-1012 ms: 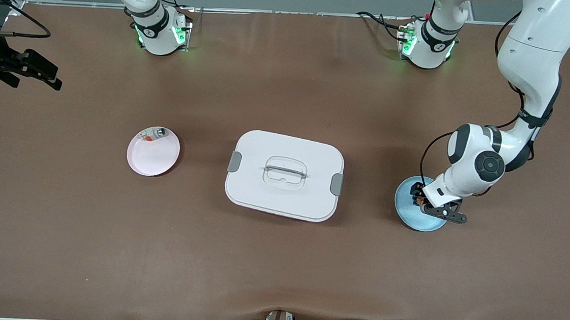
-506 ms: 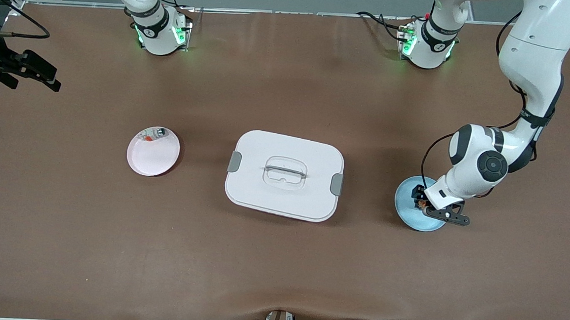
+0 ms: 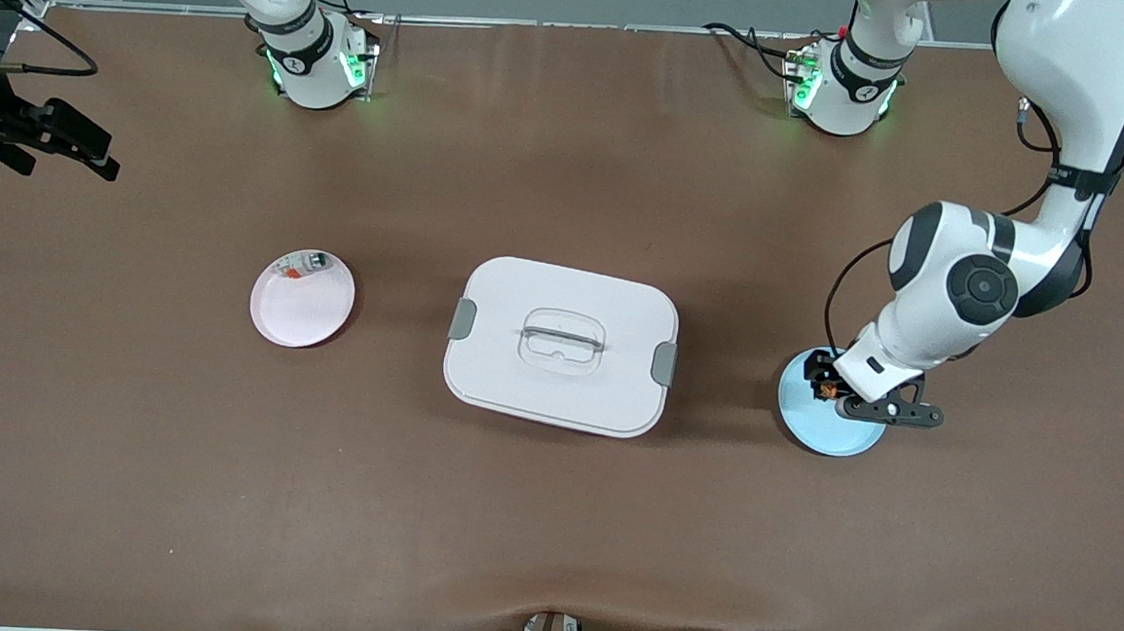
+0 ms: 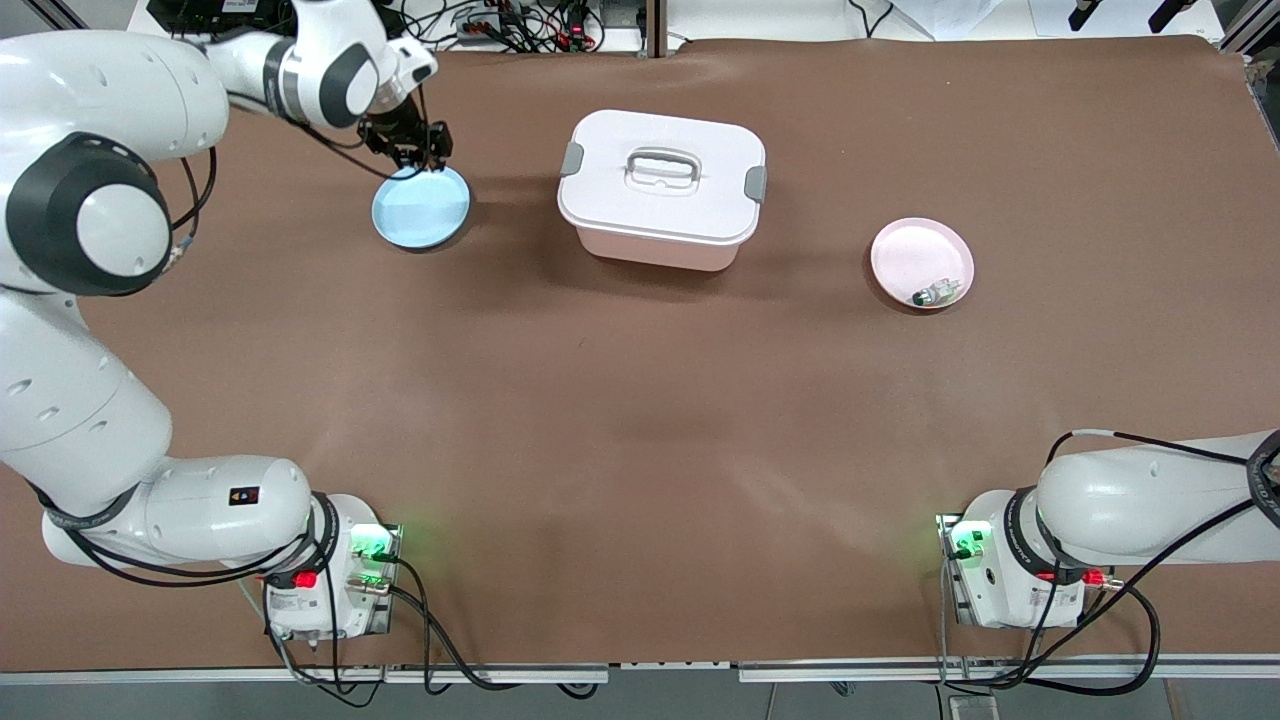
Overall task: Transfer orange switch to right arm and place
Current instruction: 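Lift the switch with the left gripper and carry it over the box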
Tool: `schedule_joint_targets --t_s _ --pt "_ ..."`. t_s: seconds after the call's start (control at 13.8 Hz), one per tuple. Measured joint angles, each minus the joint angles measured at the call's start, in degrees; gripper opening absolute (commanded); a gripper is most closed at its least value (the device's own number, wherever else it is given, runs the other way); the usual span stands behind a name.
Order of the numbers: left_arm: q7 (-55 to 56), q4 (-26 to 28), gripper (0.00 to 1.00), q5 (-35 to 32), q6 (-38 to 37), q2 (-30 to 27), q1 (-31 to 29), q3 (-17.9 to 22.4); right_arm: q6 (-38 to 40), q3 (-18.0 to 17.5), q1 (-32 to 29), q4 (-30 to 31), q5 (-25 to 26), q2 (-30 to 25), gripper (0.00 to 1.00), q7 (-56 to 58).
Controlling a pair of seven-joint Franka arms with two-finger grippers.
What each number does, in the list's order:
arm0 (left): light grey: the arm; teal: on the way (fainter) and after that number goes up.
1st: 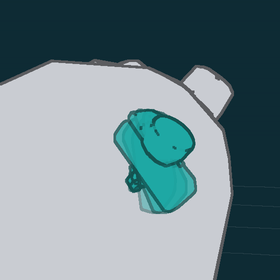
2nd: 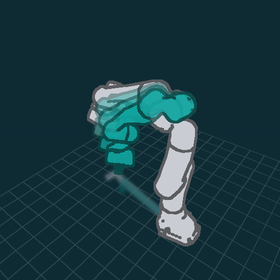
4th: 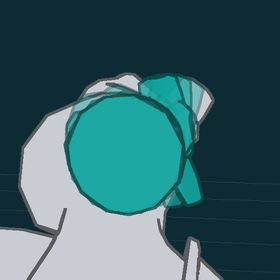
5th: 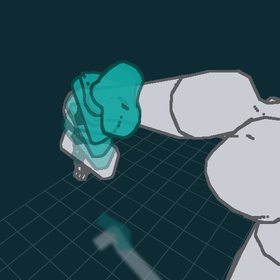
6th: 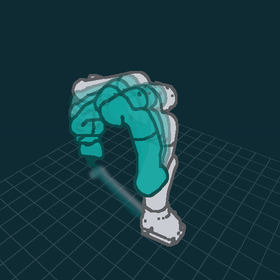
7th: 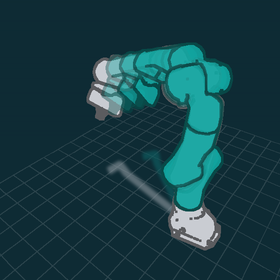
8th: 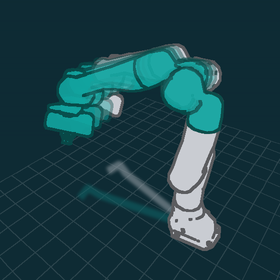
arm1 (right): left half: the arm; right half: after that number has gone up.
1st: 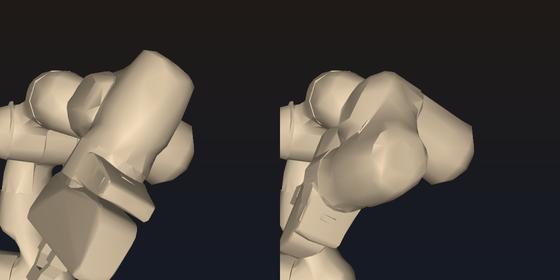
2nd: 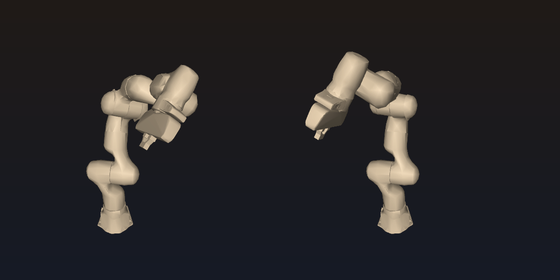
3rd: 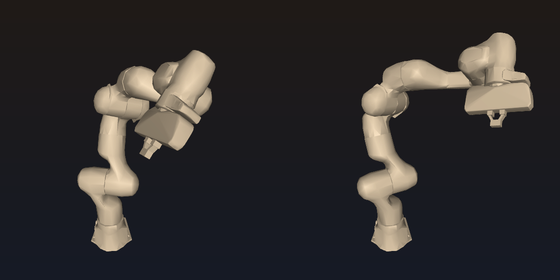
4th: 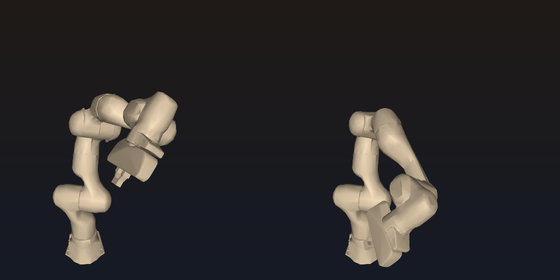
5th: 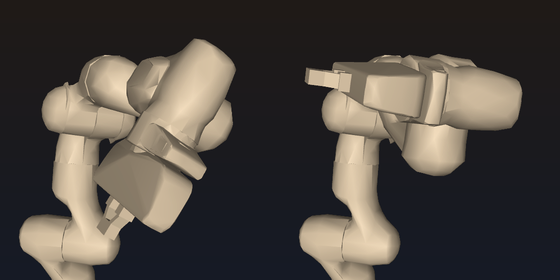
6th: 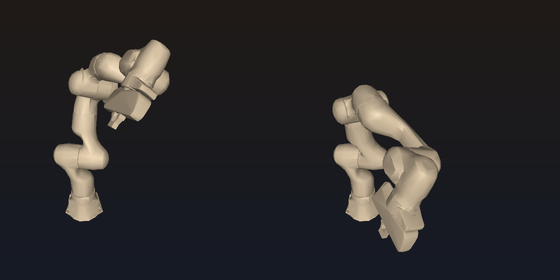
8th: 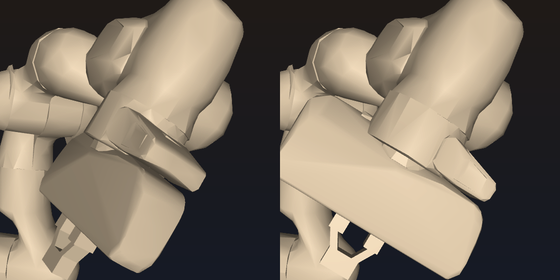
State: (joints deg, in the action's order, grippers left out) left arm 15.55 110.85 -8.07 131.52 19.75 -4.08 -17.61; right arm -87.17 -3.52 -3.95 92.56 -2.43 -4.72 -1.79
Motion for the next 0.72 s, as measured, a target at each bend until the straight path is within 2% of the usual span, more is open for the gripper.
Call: schedule_joint_targets --t_s 0.14,0.36,0.72 --pt "7.42 -2.91 0.00 0.00 -4.95 -0.88 0.11 -3.22 0.00 0.00 0.00 0.00 0.00 0.00 1.00 0.00" --pt "16.78 -6.28 0.00 0.96 -8.38 -0.85 0.27 -7.92 0.00 0.00 0.00 0.00 0.00 0.00 1.00 0.00" --pt "32.20 -10.83 0.00 10.18 -8.96 -0.70 0.63 -14.85 0.00 0.01 0.00 0.00 0.01 0.00 1.00 0.00"
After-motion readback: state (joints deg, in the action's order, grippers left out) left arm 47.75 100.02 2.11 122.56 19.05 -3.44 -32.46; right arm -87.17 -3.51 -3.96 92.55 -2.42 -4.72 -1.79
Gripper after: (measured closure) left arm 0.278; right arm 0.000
